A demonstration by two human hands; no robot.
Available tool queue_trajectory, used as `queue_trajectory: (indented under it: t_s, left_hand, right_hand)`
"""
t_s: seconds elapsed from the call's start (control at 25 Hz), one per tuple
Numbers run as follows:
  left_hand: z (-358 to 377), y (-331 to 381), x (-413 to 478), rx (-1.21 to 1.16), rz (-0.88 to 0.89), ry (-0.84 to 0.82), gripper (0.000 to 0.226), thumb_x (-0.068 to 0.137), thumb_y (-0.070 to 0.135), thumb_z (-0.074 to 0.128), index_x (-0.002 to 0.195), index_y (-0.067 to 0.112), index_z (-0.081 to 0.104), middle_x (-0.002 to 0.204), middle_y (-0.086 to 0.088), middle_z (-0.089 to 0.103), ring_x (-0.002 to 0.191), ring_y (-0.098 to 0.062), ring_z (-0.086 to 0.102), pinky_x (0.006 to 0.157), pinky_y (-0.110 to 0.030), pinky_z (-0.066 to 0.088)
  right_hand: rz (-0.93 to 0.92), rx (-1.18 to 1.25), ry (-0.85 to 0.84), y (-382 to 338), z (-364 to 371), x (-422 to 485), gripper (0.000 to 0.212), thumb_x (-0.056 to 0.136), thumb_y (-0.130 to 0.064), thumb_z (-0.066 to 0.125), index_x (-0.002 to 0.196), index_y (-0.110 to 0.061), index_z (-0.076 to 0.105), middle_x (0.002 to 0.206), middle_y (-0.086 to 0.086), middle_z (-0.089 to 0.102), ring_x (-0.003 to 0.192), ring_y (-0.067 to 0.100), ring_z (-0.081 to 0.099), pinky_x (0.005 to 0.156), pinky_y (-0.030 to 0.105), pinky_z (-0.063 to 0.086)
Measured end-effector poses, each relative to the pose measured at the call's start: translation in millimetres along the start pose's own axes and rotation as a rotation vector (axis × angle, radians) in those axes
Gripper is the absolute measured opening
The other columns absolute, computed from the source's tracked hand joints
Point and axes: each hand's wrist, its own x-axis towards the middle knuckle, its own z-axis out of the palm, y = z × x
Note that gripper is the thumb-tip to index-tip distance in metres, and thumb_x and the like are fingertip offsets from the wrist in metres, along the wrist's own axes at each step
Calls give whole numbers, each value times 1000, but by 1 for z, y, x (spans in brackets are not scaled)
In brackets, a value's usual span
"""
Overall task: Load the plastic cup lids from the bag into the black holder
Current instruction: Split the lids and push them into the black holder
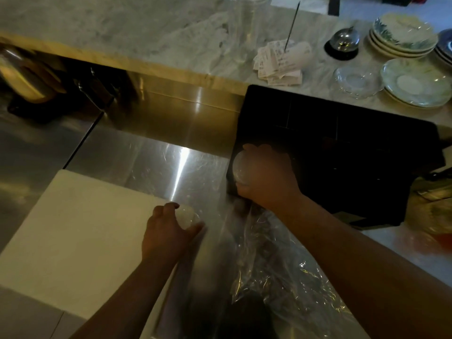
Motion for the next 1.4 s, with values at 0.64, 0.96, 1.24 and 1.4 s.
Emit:
queue_trajectory:
  t_s: [0.64,0.96,1.24,1.4]
  left_hand:
    - [-43,102,23,-523,223,-125,87,62,37,95,125,42,35,101,9,63,77,-10,66,57,-18,48]
    - [-52,154,26,-1198,156,-501,45,95,3,64,133,27,60,114,-14,77,96,-29,75,79,-40,62]
    - [-51,165,40,-1557,-159,-467,33,97,-2,59,124,18,58,88,-13,78,76,-23,76,59,-33,61]
    - [-51,168,42,-1580,-158,-552,38,95,-6,56,126,15,57,90,-16,78,74,-26,76,55,-33,59]
  right_hand:
    - [26,561,59,-10,-52,-21,99,63,-59,81,147,-35,34,139,-5,45,116,8,52,94,25,46]
    - [138,764,-18,24,-69,-19,101,61,-59,83,145,-45,30,130,-22,36,110,-1,51,85,21,53]
    - [109,724,-19,21,-59,-19,104,62,-61,85,148,-43,28,143,-12,39,116,-2,46,92,22,50]
    - [124,756,-25,16,-60,-10,108,60,-59,87,149,-44,26,144,-11,36,121,2,45,97,27,49]
